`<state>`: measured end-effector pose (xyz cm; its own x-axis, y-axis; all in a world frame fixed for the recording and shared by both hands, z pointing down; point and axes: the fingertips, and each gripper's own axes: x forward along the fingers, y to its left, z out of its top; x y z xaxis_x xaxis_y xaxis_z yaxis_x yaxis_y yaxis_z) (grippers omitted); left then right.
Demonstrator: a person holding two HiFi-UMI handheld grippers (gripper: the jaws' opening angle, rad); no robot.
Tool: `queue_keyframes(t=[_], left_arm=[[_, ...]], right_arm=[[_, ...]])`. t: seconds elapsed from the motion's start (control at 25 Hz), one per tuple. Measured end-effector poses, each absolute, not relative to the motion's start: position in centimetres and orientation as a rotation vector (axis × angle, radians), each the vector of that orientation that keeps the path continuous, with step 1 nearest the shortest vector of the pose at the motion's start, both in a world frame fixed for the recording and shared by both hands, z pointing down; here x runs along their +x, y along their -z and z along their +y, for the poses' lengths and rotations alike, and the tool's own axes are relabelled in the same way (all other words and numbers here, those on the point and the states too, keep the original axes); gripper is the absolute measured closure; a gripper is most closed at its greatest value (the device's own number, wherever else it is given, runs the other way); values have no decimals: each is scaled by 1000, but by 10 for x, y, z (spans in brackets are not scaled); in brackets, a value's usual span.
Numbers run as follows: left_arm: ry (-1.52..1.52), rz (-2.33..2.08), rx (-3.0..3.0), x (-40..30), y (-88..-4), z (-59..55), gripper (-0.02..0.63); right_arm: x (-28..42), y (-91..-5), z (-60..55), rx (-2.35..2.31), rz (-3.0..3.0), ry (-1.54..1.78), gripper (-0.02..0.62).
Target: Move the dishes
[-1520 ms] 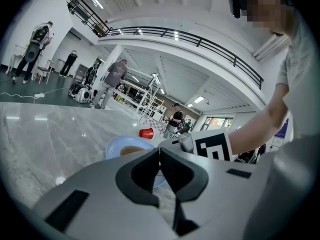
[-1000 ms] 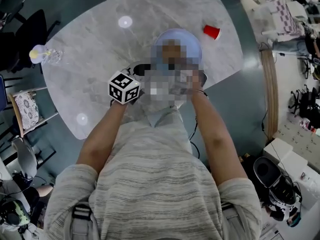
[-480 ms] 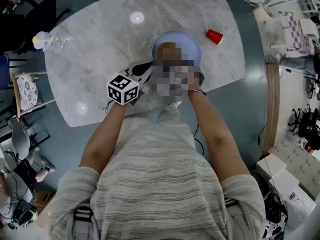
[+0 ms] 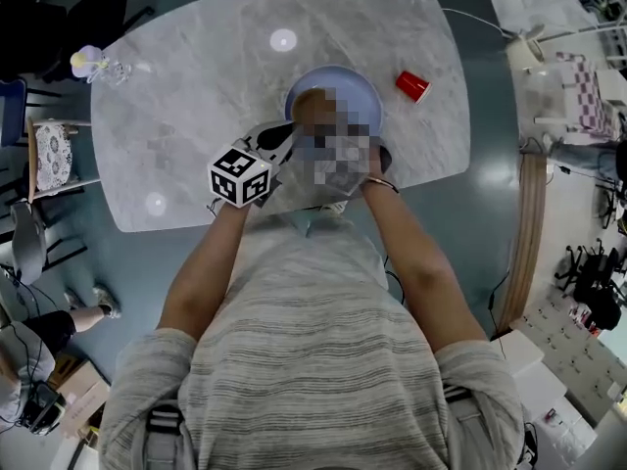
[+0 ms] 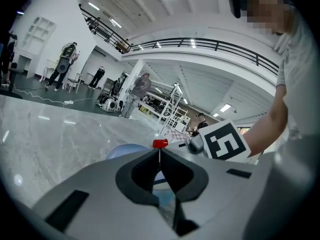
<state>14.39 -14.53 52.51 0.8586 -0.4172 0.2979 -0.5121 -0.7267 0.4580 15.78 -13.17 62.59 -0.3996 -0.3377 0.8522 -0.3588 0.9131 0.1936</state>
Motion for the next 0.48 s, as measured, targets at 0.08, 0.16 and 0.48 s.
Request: queue_keyframes(t=[0.08,0.16,0.48], left_arm=[[-226,-687,2490,155,-524,-144,584],[-220,-688,2491,168,-523,-141,584],[-232,-635,2507,224,-528,-131,584]], right_arm=[[168,-621,-132,503,-2021,-7,497],[182,-616,-133,516,-2024,1,497],[242,-611,-133,589,-2001,-16,497]])
